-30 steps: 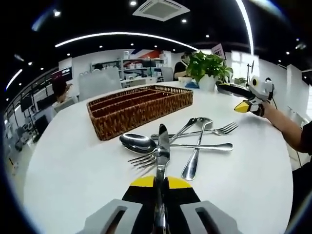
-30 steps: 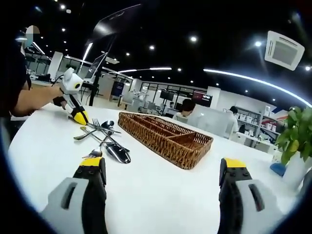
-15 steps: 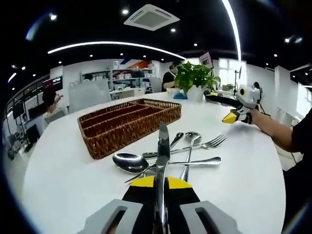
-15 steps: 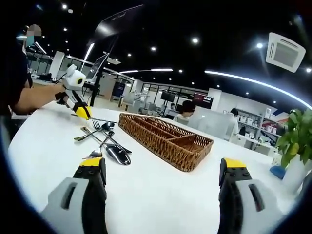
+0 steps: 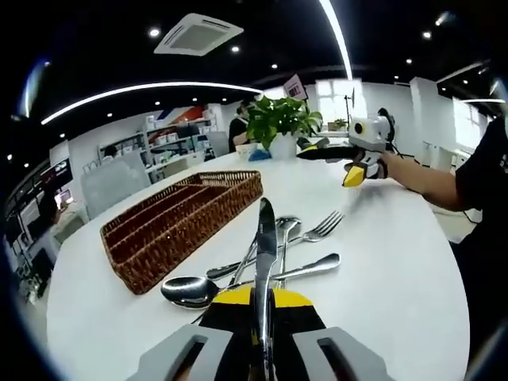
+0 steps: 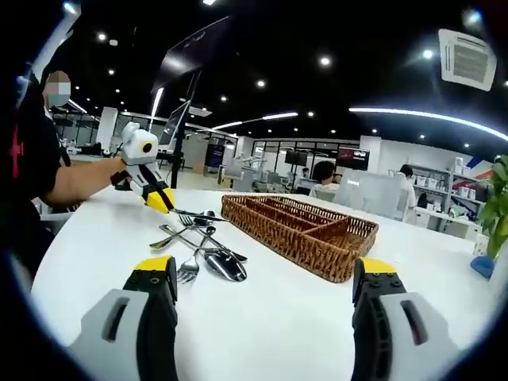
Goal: Arrange the knives, forks, and spoons in their matching storage slots by inserting each utensil handle-first until every utensil is classified and aligned in the correct compartment
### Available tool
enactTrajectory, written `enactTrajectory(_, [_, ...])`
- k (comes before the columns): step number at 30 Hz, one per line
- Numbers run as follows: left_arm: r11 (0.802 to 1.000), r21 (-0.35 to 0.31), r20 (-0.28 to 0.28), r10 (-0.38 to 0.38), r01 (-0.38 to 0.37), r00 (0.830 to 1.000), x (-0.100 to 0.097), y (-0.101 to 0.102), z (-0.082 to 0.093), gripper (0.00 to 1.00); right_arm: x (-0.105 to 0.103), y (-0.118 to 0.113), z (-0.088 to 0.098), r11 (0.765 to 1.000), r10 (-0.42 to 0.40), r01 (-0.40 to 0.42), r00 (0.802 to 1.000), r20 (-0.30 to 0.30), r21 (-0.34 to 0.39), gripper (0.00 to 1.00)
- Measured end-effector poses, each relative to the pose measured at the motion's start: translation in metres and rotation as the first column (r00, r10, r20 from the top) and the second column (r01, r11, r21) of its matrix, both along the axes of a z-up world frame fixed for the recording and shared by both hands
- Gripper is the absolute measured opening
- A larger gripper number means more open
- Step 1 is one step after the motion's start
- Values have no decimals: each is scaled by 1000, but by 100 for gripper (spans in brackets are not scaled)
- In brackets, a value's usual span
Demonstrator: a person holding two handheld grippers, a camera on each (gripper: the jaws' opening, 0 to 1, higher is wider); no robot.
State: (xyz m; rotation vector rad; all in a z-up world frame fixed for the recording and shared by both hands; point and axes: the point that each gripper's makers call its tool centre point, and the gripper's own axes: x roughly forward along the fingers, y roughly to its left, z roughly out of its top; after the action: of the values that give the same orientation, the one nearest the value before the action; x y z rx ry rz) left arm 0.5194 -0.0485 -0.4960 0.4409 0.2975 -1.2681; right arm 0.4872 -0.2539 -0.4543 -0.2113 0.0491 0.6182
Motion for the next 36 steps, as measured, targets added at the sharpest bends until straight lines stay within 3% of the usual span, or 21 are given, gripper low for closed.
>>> enactTrajectory(5, [999, -11, -9, -53, 52, 999, 7, -11, 9, 4, 4, 15, 20, 997, 79, -79, 997, -17, 13, 96])
enactTrajectory(7, [996, -5, -10, -94, 94, 996, 10, -18, 10, 4, 8, 25, 22, 991, 134, -133, 989, -66, 18, 97])
enactTrajectory(8, [994, -4, -15, -108, 108, 994, 11, -21, 9, 4, 13, 37, 31, 981, 191, -188, 978, -84, 48, 96])
enactTrajectory(9, [993, -6, -19, -117, 117, 993, 12, -23, 9, 4, 18, 46, 41, 967, 239, -231, 969, -64, 110, 94])
enactTrajectory(11, [991, -20, -37, -133, 132, 990, 13, -27, 7, 4, 25, 51, 42, 939, 293, -279, 955, -44, 202, 90])
enactTrajectory(12, [991, -21, -37, -136, 135, 990, 13, -27, 6, 4, 28, 50, 41, 937, 288, -272, 957, -44, 219, 90])
enactTrajectory(13, [990, -24, -37, -140, 140, 989, 11, -27, 4, 4, 41, 42, 33, 933, 246, -223, 968, -48, 283, 89])
enactTrajectory(14, [988, -23, -37, -156, 156, 987, 7, -26, 2, 4, 45, 40, 20, 926, 246, -213, 967, -70, 313, 84])
enactTrajectory(15, [986, -22, -39, -165, 164, 986, 5, -25, 0, 4, 45, 41, 8, 933, 261, -227, 961, -88, 280, 79])
enactTrajectory(16, [986, -18, -39, -168, 167, 985, 5, -25, -2, 4, 45, 39, -9, 957, 255, -231, 959, -125, 177, 75])
enactTrajectory(17, [986, -10, -25, -169, 169, 985, 5, -25, -6, 4, 47, 40, -8, 958, 251, -235, 965, -80, 163, 75])
enactTrajectory(18, [987, -6, -26, -161, 161, 987, 6, -26, -7, 4, 42, 45, -8, 936, 291, -263, 952, -94, 235, 76])
enactTrajectory(20, [986, -3, -27, -164, 164, 986, 5, -26, -9, 4, 37, 49, -14, 924, 325, -284, 936, -138, 255, 82])
enactTrajectory(21, [986, -3, -29, -169, 169, 985, 3, -26, -10, 4, 37, 50, -15, 927, 322, -285, 937, -133, 243, 81])
enactTrajectory(23, [984, -2, -32, -180, 180, 983, 1, -26, -10, 4, 37, 51, -18, 933, 317, -286, 940, -123, 218, 70])
enactTrajectory(24, [980, 1, -25, -201, 201, 979, -5, -26, -11, 4, 40, 60, -25, 942, 315, -293, 940, -131, 162, 67])
enactTrajectory(27, [976, -17, -15, -215, 215, 976, -7, -24, -5, 4, 37, 69, -31, 933, 345, -321, 926, -154, 160, 63])
enactTrajectory(31, [975, -22, -15, -222, 222, 975, -9, -25, -4, 4, 36, 74, -33, 932, 351, -327, 922, -162, 155, 59])
enactTrajectory(36, [970, -15, -2, -241, 241, 971, -14, -31, -6, 4, 32, 86, -33, 921, 380, -358, 911, -158, 151, 39])
